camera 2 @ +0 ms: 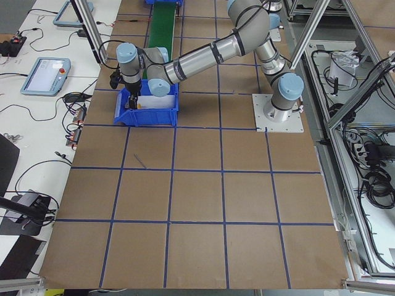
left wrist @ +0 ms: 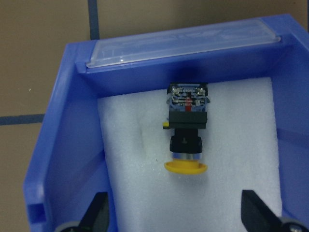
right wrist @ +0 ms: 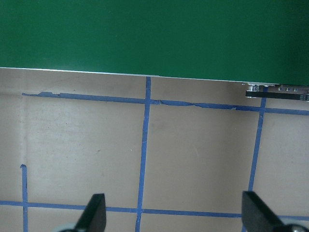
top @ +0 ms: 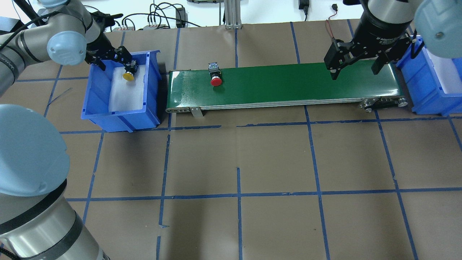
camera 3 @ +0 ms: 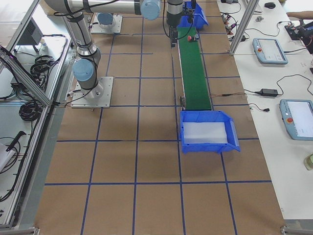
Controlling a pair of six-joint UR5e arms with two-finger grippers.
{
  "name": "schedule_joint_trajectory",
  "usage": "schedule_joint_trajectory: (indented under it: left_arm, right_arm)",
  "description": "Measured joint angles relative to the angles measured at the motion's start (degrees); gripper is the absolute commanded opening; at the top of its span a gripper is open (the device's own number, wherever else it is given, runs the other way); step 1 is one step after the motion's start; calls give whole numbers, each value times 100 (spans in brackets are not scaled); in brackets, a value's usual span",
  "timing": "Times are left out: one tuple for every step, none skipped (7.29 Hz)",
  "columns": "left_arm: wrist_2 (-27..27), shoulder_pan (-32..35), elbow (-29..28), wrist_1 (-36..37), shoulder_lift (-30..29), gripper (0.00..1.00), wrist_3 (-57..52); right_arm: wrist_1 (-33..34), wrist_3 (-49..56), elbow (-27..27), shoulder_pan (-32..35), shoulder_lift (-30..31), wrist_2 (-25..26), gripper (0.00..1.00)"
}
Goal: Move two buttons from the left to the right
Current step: 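Lower the left gripper into the bin and grasp the yellow-capped button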
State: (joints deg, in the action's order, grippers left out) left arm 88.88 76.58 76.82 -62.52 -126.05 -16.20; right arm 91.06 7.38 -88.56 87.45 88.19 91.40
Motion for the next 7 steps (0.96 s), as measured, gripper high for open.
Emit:
schedule_joint_trajectory:
  left_arm:
    - [6,11,1,62,-56,96,4]
    - [6,25,0,92,-93,96,41]
    - [-4,36,2,99,-140,96,103]
    - [1,43,3,118,-168,96,169]
    - [0,63,4,145,-222,96,266]
    - [4,99,2,198,-281,96,356]
    - [15,127,0,252,-312,96,399]
  right_arm:
    - [-25,0,9,0,-2,0,100]
    - [-37,0,10,0,-3,0,100]
    - [-44,0,8,0,-3,-1,100]
    - [-47,0,6,0,-3,-5,100]
    - [-48,0,5,-1,-4,-6,100]
    - [-49,0,5,0,-3,-3,100]
    - [-47,0,3,0,-4,-2,100]
